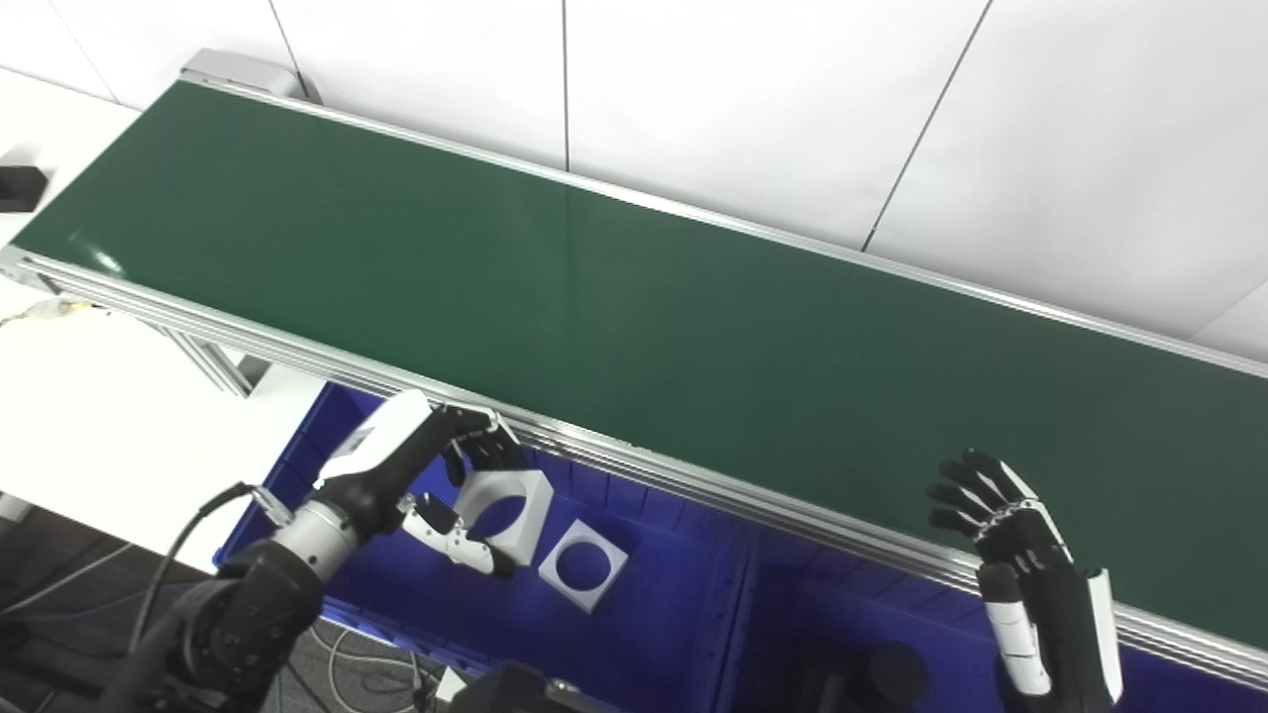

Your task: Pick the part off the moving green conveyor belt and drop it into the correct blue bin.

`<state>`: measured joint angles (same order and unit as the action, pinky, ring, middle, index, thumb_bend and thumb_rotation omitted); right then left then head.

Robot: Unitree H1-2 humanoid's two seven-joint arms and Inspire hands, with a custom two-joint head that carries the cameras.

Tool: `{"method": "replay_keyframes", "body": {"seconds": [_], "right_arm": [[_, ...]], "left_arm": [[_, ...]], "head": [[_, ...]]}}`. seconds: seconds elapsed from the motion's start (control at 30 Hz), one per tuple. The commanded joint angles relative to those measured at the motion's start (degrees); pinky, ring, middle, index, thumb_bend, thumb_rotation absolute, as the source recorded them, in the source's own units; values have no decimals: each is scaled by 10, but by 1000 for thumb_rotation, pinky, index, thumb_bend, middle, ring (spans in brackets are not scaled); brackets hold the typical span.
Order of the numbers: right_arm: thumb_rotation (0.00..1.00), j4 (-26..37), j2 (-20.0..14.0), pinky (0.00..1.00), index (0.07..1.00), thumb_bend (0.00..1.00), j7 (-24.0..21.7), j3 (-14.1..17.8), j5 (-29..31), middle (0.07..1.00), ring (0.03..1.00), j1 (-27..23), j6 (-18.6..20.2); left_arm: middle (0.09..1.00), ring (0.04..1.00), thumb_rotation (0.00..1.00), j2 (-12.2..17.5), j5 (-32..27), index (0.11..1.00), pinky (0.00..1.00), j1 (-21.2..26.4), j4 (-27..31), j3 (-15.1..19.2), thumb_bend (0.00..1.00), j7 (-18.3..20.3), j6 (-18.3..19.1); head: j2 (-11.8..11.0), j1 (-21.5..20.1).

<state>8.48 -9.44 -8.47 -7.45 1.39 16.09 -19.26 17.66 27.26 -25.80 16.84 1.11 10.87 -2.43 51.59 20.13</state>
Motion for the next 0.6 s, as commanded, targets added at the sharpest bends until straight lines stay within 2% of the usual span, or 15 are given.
{"method": "replay_keyframes", "body": {"seconds": [0.0,0.2,0.37,0.57], "right_arm": [[801,23,1,660,833,650,-3,4,7,794,745,0,4],[804,25,0,659,838,643,-4,4,6,795,746,0,5],[801,27,2,660,838,639,-5,3,6,795,748,-1,7],[802,29,1,661,837,635,-7,2,7,795,748,-2,8]], "left_arm": [[451,417,0,5,17,518,372,4,-6,-4,519,-24,-15],[448,405,0,7,45,518,363,15,-56,-21,518,-45,-26],[446,404,0,8,43,519,364,24,-96,-30,518,-62,-40],[450,408,0,9,51,517,369,28,-114,-39,519,-71,-39]], "head": [[1,0],[4,1],[4,1],[6,1]]}}
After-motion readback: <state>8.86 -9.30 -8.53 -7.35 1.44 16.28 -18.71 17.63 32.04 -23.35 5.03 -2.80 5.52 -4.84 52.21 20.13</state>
